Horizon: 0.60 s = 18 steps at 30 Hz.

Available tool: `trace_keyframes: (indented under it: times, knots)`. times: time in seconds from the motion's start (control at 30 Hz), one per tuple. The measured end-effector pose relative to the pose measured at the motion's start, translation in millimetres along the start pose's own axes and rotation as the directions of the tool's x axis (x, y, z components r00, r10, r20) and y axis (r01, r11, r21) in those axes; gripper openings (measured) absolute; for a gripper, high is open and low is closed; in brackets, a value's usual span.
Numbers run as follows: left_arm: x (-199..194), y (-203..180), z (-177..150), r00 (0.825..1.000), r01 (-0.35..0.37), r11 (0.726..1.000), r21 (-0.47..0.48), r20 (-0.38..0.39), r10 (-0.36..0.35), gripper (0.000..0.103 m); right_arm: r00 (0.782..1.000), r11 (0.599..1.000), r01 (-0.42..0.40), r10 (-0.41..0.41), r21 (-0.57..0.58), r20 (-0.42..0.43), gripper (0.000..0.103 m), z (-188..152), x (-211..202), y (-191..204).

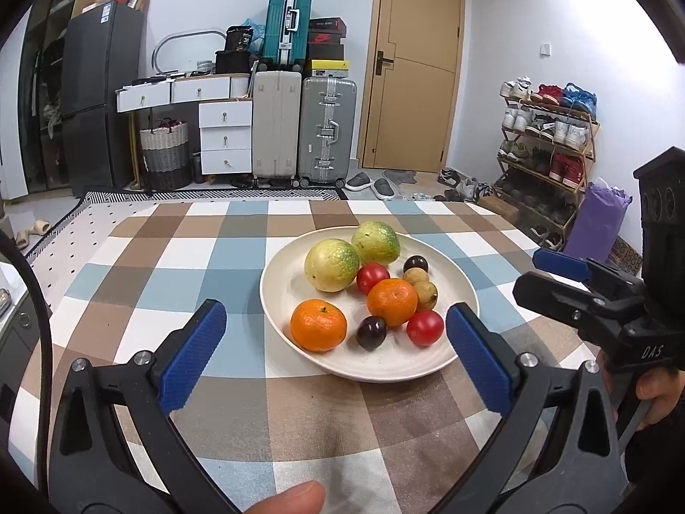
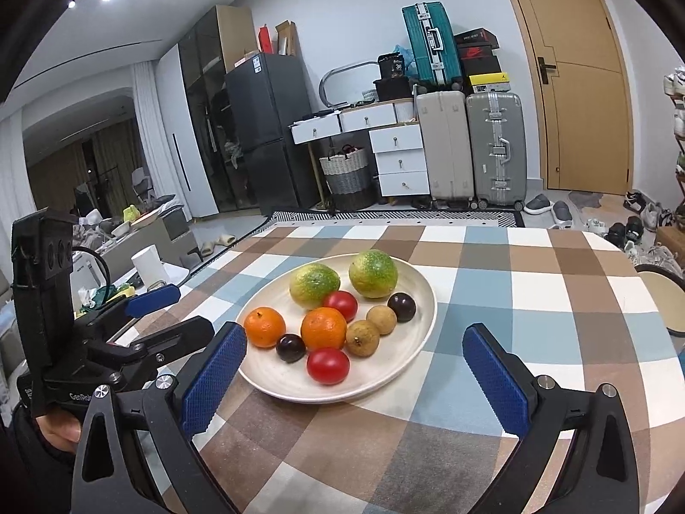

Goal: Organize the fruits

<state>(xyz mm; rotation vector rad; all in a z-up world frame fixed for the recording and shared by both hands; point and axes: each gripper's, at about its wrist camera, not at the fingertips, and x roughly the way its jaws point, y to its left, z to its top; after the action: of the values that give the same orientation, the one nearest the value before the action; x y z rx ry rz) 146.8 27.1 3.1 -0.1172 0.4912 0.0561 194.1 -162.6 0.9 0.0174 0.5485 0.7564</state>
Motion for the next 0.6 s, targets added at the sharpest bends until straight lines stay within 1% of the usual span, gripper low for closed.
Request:
trace_keyframes:
  times: [0.6]
  knots:
    - [2.8,-2.2,0.2,1.000,0.010,1.000,0.004,-0.001,-0.010,0.103,1.000,1.000,0.004,-0.004,-0.006,-0.003,0.103,0.8,-1.8,1.4]
